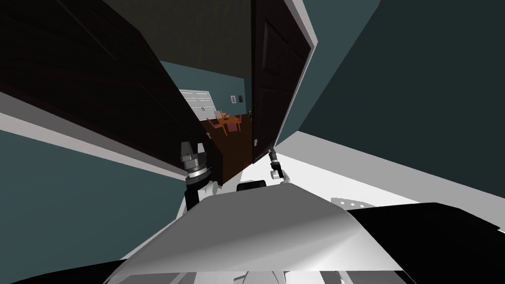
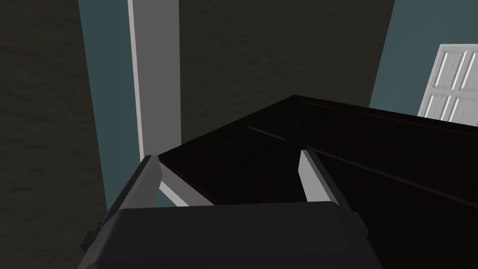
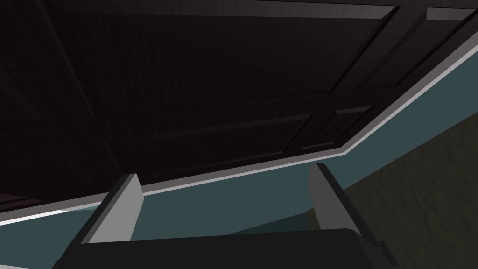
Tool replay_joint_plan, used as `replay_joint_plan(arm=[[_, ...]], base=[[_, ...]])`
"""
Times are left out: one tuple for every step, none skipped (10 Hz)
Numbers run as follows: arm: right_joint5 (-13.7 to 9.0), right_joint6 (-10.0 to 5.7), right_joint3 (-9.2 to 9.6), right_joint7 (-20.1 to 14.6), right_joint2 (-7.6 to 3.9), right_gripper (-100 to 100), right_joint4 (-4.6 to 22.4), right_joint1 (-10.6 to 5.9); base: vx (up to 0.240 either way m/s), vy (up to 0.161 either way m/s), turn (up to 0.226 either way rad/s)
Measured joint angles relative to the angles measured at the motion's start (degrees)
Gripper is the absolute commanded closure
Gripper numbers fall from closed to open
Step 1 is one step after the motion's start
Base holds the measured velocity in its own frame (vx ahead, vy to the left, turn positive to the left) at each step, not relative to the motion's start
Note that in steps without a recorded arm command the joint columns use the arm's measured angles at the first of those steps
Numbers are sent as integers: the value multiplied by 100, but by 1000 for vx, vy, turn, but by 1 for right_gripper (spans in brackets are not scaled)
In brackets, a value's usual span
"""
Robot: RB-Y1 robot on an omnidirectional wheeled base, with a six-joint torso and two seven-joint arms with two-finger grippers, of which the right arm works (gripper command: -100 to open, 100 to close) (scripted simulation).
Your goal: Push the door open
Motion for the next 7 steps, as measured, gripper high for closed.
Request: replay_joint_plan(arm=[[-4,-30,3,-13,2,-100,149,-71],[-9,-36,11,-26,-4,-100,281,-132],[-21,-38,19,-59,-28,-100,435,-208],[-28,-79,32,-87,-33,-100,623,-298],[-36,-102,47,-116,-44,-100,765,-366],[-37,-111,58,-128,-43,-100,861,-388],[-43,-158,63,-141,-43,-100,1050,-467]], base=[[31,-67,117],[41,-94,208],[33,-117,229],[38,-119,213],[29,-83,59],[26,-60,121],[38,-91,205]])
